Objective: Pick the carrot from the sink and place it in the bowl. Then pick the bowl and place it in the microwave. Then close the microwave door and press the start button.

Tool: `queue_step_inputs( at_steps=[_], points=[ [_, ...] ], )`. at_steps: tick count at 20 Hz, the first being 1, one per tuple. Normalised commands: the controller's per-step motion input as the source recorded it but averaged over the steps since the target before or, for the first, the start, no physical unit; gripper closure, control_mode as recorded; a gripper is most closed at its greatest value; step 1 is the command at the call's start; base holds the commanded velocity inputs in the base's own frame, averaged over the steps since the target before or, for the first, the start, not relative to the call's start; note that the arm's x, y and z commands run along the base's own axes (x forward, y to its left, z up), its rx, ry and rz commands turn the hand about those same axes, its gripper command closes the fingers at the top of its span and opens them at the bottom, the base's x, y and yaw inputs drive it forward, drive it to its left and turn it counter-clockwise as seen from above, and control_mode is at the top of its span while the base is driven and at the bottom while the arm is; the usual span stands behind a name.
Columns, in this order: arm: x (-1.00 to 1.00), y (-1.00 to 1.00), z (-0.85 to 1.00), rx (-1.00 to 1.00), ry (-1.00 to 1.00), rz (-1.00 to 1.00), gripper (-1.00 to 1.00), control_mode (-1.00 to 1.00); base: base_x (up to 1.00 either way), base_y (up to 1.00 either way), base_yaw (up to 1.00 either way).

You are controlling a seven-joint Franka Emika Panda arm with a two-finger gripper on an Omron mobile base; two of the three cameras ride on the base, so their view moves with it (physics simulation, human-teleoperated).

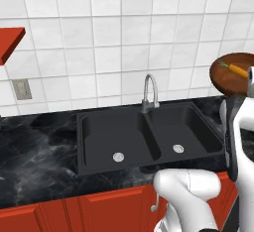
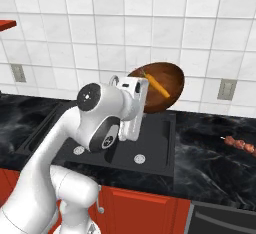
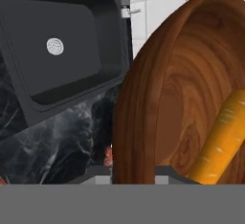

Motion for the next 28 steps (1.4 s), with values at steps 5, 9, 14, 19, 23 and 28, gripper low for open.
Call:
queue_step_inputs(
  at_steps=[5, 9, 14, 19, 23, 28],
  points=[
    [-0.36, 0.57, 1.0, 0.0, 0.15, 0.24, 1.0, -1.0, 0.0, 0.0, 0.0],
    [-0.36, 0.55, 1.0, 0.0, 0.09, 0.19, 1.0, -1.0, 0.0, 0.0, 0.0],
    [-0.15, 0.85, 0.62, -0.02, 0.08, 0.08, 1.0, -1.0, 0.0, 0.0, 0.0],
    [-0.02, 0.85, -0.07, -0.01, 0.01, 0.0, 1.0, -1.0, 0.0, 0.0, 0.0],
    [-0.14, 0.41, -0.01, 0.05, 0.0, -0.06, 1.0, -1.0, 0.0, 0.0, 0.0],
    [-0.11, 0.03, 0.0, 0.12, 0.0, -0.09, 1.0, -1.0, 0.0, 0.0, 0.0]
  ],
)
